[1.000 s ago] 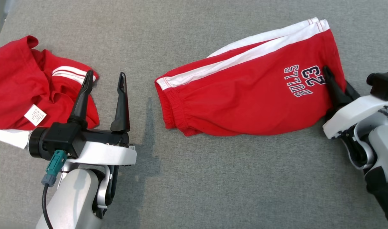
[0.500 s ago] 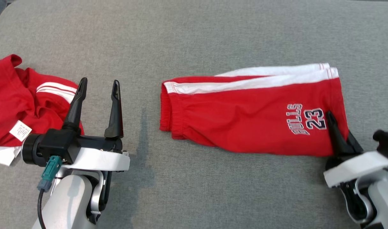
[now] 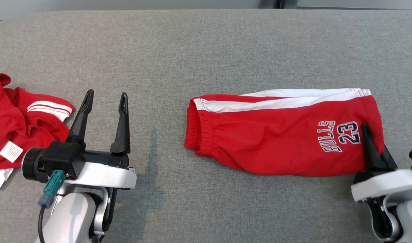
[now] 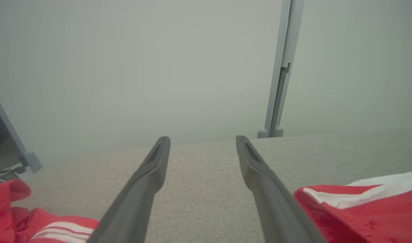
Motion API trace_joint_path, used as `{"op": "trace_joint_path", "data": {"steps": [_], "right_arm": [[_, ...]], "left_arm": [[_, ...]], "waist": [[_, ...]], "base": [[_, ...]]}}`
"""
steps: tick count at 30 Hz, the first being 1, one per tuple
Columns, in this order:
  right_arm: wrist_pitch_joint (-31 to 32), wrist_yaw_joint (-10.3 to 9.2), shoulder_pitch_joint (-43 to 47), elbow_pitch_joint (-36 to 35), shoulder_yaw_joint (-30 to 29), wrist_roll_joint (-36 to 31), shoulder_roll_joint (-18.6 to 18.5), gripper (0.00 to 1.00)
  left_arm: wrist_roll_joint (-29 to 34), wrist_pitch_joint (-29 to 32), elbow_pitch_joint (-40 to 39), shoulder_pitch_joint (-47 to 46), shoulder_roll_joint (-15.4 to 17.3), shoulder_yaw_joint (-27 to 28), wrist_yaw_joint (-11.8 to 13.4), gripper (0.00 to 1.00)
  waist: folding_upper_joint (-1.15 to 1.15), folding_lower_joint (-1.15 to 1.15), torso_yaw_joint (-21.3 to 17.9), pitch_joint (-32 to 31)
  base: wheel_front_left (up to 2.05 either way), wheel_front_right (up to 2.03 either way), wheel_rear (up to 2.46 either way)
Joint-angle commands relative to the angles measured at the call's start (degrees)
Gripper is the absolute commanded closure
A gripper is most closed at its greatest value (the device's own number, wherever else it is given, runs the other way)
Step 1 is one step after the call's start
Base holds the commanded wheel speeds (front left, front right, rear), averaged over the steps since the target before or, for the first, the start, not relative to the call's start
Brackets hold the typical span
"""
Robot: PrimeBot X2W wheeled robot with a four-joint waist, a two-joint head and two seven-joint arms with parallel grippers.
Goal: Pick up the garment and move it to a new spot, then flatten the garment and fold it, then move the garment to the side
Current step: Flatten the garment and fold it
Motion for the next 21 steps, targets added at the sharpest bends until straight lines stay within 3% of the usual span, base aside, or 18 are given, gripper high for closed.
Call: {"op": "trace_joint_path", "data": {"steps": [1, 6, 12, 21], "right_arm": [[-0.2, 0.01, -1.6, -0.9, 0.6, -1.1, 0.5, 1.0], [2.1, 0.01, -4.6, -4.1, 4.5, -4.5, 2.2, 1.0], [6.3, 0.01, -9.0, -9.0, 15.2, -7.2, 6.1, 1.0], [7.9, 0.01, -16.7, -2.1, 29.2, -4.0, 9.7, 1.0]], "left_arm": [[-0.1, 0.1, -0.3, -0.1, 0.3, 0.0, 0.2, 0.0], [-0.1, 0.4, -0.5, -0.3, 0.3, -0.3, 0.2, 0.0], [-0.5, 0.3, -0.3, -1.1, -0.4, -1.2, -0.3, 0.0], [-0.7, -0.4, 1.2, -2.4, -1.5, -2.4, -1.1, 0.0]], "waist": [[0.0, 0.0, 0.0, -0.1], [0.0, 0.0, 0.0, -0.4], [0.0, 0.0, 0.9, -0.2], [0.0, 0.0, 3.5, 0.7]], "base": [[0.0, 0.0, 0.0], [0.0, 0.0, 0.0], [0.0, 0.0, 0.0], [0.0, 0.0, 0.0]]}}
